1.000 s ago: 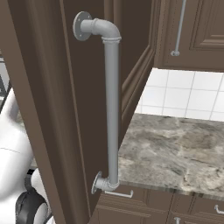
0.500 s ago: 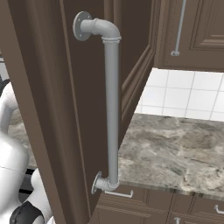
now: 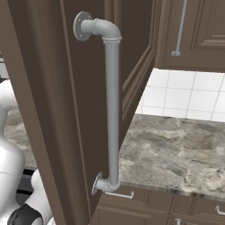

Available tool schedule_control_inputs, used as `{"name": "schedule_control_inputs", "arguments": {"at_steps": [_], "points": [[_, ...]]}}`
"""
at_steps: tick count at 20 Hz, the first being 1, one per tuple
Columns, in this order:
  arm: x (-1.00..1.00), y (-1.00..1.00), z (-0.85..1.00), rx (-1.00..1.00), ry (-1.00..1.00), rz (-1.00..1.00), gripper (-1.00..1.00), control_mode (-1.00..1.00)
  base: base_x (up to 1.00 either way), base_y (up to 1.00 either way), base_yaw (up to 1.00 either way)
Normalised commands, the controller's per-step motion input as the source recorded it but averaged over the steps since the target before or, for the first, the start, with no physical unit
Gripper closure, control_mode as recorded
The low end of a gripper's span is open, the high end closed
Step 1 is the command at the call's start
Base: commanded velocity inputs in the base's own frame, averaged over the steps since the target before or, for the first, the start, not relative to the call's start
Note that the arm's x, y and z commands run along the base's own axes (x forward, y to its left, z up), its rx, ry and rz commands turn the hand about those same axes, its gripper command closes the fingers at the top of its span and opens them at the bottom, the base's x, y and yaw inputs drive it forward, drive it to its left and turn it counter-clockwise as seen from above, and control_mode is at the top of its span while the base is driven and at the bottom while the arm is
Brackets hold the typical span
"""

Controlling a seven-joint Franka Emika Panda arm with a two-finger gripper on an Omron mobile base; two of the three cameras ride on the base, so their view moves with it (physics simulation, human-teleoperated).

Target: Pick the kettle from the cabinet and place it on a stove burner. Then pick the pot from the counter and place it on another stove burner. Finally, turn both burners on.

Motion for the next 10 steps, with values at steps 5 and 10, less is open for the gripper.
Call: {"name": "schedule_control_inputs", "arguments": {"at_steps": [5, 10], "points": [[0.0, 0.05, 0.44, 0.0, -0.21, -0.03, -1.0, -1.0, 0.0, 0.0, 0.0], [0.0, 0.05, 0.5, 0.0, -0.16, -0.03, -1.0, -1.0, 0.0, 0.0, 0.0]]}}
